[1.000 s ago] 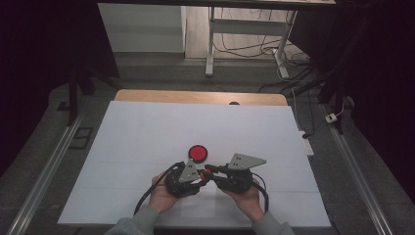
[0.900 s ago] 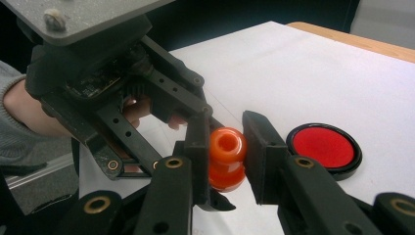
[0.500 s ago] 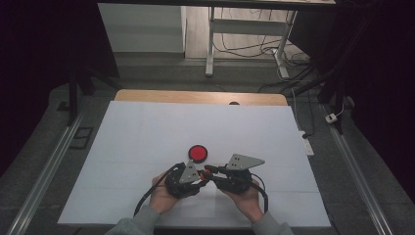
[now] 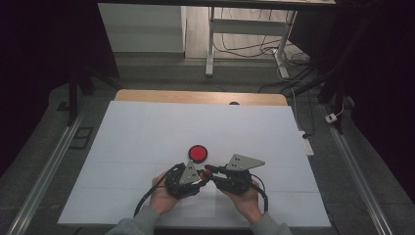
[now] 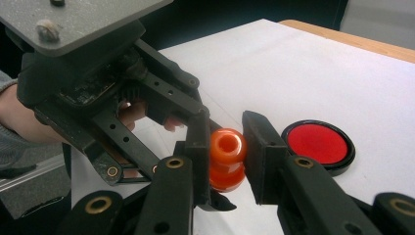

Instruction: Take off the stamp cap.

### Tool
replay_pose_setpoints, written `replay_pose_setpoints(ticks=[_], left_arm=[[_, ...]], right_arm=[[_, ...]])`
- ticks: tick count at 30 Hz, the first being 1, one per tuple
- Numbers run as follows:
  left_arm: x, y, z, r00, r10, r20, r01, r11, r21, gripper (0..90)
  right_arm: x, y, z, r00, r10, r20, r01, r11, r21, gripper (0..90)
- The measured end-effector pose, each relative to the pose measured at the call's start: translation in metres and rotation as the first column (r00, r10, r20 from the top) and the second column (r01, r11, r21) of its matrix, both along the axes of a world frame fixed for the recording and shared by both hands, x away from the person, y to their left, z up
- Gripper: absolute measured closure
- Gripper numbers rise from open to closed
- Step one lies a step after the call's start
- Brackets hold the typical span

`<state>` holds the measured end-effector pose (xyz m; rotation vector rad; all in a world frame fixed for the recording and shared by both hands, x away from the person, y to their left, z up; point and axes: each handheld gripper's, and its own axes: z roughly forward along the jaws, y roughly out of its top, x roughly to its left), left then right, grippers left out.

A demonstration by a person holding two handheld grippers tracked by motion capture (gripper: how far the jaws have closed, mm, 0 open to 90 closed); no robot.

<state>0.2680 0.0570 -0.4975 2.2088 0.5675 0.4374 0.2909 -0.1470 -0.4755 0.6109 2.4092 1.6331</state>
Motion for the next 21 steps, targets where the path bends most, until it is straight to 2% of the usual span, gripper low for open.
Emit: replay_pose_setpoints(ticks=[8, 21], left_arm=[[0.0005, 0.0006, -0.0013, 0.9999, -0.006, -0.01, 0.005, 0.9999, -0.016, 65.6], [0.0006, 0.0012, -0.0025, 0.9999, -0.009, -0.006, 0.009, 0.9999, -0.012, 65.8]], right_arm=[[-0.0009, 0.0004, -0.0007, 1.0, -0.001, 0.01, 0.001, 1.0, -0.002, 72.8], [-0.0008, 0.0001, -0.0014, 0.9999, 0.0, 0.01, 0.0, 1.0, -0.004, 72.8]])
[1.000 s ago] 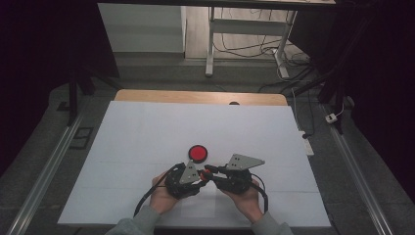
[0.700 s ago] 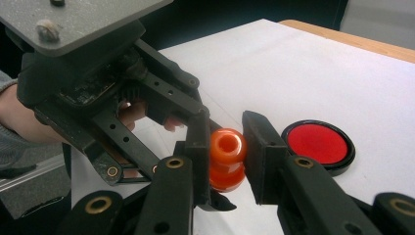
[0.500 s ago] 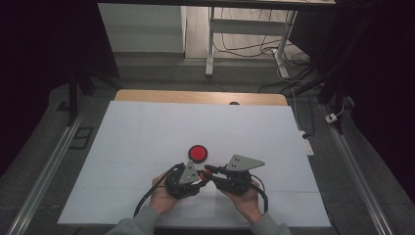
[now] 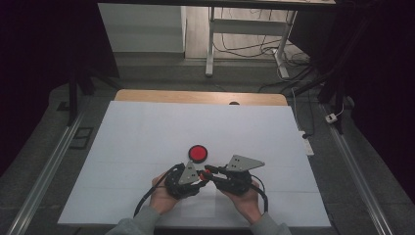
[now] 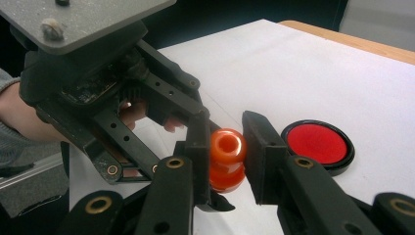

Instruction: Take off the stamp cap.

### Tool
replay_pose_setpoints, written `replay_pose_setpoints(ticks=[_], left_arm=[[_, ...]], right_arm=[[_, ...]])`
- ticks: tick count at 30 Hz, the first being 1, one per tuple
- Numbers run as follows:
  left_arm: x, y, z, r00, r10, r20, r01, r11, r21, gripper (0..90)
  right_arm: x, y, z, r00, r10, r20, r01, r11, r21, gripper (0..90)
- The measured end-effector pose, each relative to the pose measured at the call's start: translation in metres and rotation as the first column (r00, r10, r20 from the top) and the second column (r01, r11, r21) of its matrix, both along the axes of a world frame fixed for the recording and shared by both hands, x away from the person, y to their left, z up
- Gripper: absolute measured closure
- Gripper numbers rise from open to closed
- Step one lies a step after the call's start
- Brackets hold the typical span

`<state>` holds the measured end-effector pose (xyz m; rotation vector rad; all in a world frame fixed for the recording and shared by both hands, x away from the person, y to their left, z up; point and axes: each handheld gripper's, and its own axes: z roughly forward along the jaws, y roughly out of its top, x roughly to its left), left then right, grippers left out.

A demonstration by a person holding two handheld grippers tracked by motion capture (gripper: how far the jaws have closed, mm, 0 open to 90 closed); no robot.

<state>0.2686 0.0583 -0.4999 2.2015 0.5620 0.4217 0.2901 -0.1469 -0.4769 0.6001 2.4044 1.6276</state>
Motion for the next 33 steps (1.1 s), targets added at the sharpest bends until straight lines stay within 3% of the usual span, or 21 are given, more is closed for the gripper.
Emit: replay_pose_setpoints(ticks=[6, 15, 16, 17, 18, 19, 20, 24, 26, 33], left_arm=[[-0.001, 0.0, 0.001, 0.9999, 0.0, 0.016, 0.0, 1.0, -0.001, 65.8], [-0.001, -0.001, -0.001, 1.0, 0.0, 0.005, 0.0, 1.0, 0.001, 65.9], [0.0, -0.003, -0.003, 0.9999, 0.007, -0.009, -0.007, 0.9973, 0.073, 65.9], [-0.002, -0.006, -0.016, 0.9991, 0.007, 0.041, -0.014, 0.9861, 0.165, 65.9], [-0.002, -0.006, -0.016, 0.9991, 0.007, 0.041, -0.014, 0.9861, 0.165, 65.9], [-0.003, -0.003, -0.02, 0.9996, -0.002, 0.027, 0.0, 0.9966, 0.082, 65.9], [-0.003, -0.005, -0.017, 1.0, -0.008, -0.003, 0.008, 0.9987, 0.051, 65.8], [-0.002, -0.005, -0.013, 0.9999, -0.007, -0.015, 0.007, 0.999, 0.044, 65.8], [-0.001, -0.003, -0.014, 0.9999, 0.004, -0.013, -0.003, 0.9985, 0.055, 65.7], [0.001, 0.006, -0.01, 0.9998, 0.018, -0.011, -0.017, 0.9995, 0.025, 65.7]], right_arm=[[0.0, -0.001, 0.001, 1.0, 0.0, -0.002, 0.0, 1.0, 0.009, 72.8], [0.0, -0.001, 0.0, 1.0, -0.002, -0.005, 0.002, 1.0, 0.004, 72.9], [-0.002, -0.004, 0.002, 0.9993, -0.033, 0.018, 0.032, 0.999, 0.037, 73.0], [-0.001, -0.007, 0.006, 0.9985, -0.05, 0.023, 0.049, 0.997, 0.066, 72.9], [-0.001, -0.007, 0.006, 0.9985, -0.05, 0.023, 0.049, 0.997, 0.066, 72.9], [0.001, -0.02, 0.02, 0.9957, -0.083, 0.043, 0.077, 0.99, 0.117, 72.9], [0.001, -0.026, 0.026, 0.9939, -0.094, 0.056, 0.087, 0.988, 0.126, 72.9], [0.003, -0.04, 0.03, 0.9918, -0.117, 0.053, 0.108, 0.983, 0.146, 72.9], [0.004, -0.04, 0.028, 0.9924, -0.113, 0.05, 0.105, 0.984, 0.141, 72.9], [0.005, -0.036, 0.023, 0.9946, -0.097, 0.038, 0.091, 0.988, 0.126, 72.9]])
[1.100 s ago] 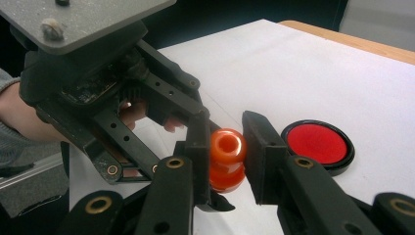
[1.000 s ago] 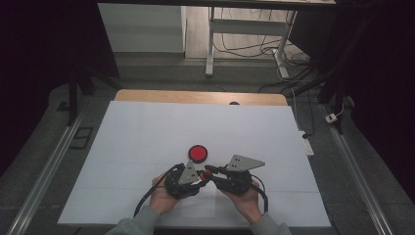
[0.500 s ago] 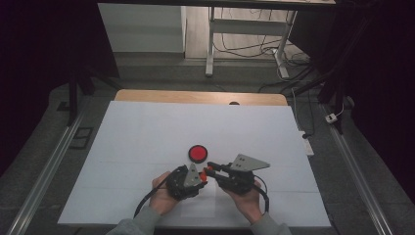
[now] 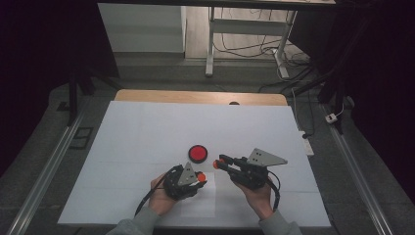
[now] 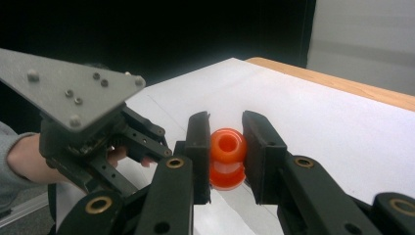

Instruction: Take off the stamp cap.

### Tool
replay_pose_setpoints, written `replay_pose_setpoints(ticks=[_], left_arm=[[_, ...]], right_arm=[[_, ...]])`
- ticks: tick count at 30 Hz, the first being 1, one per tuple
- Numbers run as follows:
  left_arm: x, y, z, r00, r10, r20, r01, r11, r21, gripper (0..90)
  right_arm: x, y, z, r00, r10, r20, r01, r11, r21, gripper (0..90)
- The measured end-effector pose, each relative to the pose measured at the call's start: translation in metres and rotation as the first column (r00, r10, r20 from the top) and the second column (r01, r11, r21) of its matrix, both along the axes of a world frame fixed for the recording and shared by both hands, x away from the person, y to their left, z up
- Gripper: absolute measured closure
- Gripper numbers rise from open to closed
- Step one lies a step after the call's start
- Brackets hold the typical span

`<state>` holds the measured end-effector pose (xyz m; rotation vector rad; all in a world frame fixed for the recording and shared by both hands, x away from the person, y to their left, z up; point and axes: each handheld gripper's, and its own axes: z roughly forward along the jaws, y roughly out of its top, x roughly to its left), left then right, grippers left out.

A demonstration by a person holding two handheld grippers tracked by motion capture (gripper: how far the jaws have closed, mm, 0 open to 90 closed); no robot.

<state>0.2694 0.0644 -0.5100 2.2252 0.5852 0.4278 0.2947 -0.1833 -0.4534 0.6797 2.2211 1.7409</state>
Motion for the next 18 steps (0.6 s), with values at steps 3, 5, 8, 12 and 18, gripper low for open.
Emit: replay_pose_setpoints(ticks=[3, 5, 8, 12, 18], left_arm=[[0.0, 0.004, 0.002, 1.0, 0.009, 0.0, -0.009, 0.9996, -0.028, 65.7], [0.0, 0.007, 0.004, 0.9999, 0.013, 0.0, -0.013, 0.9988, -0.047, 65.6], [0.001, 0.013, 0.007, 0.9997, 0.021, -0.009, -0.022, 0.9973, -0.07, 65.6], [0.001, 0.021, 0.01, 0.9993, 0.035, -0.011, -0.035, 0.9964, -0.077, 65.6], [-0.002, 0.034, 0.012, 0.9983, 0.057, -0.013, -0.058, 0.9939, -0.094, 65.5]], right_arm=[[0.0, 0.0, -0.001, 1.0, 0.001, -0.007, -0.001, 1.0, -0.001, 72.8], [0.0, 0.001, -0.002, 1.0, 0.003, -0.008, -0.003, 1.0, -0.002, 72.8], [0.0, 0.001, -0.003, 0.9999, 0.009, -0.009, -0.009, 1.0, -0.007, 72.8], [0.001, 0.001, -0.004, 0.9999, 0.013, -0.008, -0.013, 1.0, -0.013, 72.8], [0.001, 0.0, -0.004, 0.9999, 0.013, -0.01, -0.013, 1.0, -0.013, 72.7]])
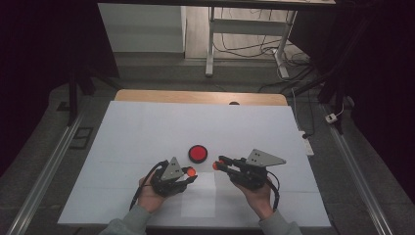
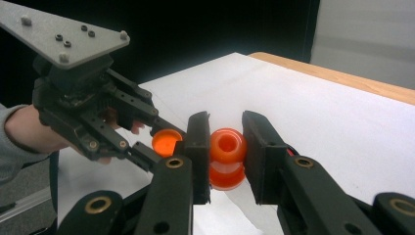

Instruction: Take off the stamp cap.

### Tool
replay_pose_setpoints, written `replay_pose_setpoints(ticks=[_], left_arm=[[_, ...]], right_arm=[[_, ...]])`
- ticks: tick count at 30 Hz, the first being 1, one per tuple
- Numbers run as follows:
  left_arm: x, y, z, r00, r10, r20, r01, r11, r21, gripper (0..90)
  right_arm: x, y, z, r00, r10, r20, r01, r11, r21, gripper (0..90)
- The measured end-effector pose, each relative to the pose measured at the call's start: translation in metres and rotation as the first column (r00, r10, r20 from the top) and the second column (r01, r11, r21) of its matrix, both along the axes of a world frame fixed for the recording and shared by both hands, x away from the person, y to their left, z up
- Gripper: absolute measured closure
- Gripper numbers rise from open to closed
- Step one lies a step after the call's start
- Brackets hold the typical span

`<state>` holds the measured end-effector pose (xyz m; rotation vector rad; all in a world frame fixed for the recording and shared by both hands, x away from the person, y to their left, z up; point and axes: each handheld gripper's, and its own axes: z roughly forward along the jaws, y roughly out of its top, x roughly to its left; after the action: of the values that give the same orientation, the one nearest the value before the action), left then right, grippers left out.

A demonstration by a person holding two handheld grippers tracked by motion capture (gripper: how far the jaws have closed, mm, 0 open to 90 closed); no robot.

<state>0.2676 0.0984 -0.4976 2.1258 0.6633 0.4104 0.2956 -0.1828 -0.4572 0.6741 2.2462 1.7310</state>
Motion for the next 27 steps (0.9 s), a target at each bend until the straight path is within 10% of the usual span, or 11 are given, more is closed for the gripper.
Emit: replay_pose_setpoints(ticks=[27], left_arm=[[-0.021, 0.066, 0.0, 0.9927, 0.118, -0.028, -0.119, 0.9913, -0.056, 65.5]], right_arm=[[0.003, -0.001, -0.011, 0.9996, -0.012, -0.025, 0.012, 1.0, -0.025, 72.6]])
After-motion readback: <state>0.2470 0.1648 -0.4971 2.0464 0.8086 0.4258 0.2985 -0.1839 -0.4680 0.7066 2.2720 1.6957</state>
